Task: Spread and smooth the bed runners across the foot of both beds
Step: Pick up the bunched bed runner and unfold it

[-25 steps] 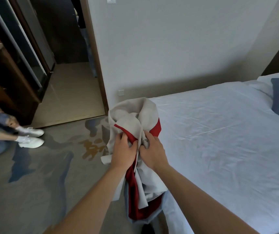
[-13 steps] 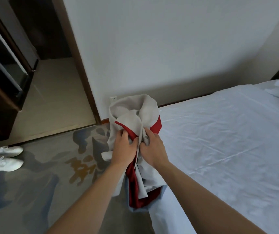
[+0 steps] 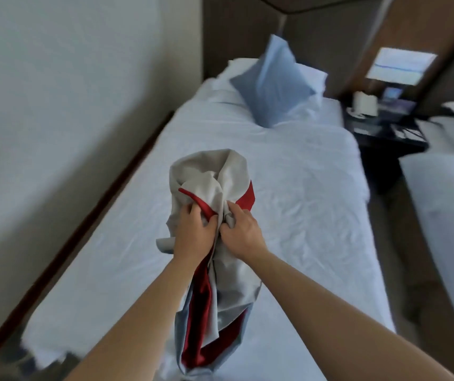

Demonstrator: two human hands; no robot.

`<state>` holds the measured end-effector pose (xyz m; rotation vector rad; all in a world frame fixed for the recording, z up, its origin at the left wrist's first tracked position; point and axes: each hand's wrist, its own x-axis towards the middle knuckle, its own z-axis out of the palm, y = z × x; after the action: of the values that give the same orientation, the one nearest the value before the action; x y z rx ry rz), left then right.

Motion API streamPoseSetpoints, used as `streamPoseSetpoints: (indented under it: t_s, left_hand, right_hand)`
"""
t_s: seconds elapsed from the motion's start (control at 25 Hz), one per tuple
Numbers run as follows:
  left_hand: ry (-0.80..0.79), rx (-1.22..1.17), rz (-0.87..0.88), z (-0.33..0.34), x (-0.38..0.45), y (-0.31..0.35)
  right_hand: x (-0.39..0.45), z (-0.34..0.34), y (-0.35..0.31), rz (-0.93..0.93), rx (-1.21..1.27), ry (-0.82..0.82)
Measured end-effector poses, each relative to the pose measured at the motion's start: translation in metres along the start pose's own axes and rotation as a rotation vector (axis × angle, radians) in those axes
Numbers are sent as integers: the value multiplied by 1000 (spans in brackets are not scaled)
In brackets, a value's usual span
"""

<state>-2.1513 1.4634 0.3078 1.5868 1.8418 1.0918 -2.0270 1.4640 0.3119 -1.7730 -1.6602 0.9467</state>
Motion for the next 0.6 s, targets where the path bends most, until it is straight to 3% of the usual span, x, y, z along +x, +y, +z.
streamPoseSetpoints:
  t_s: [0.16,0.28,0.6]
  left_hand:
    - [-213,-58,89,64,27,35]
    - [-366,-68,65,106,30,25]
    - [-500,74,-76,177,22,-115]
  right_hand:
    - [17,-49,42,114,6,158]
    - [25,-54,81,184,-15,178]
    - [60,55,183,294,-192,10]
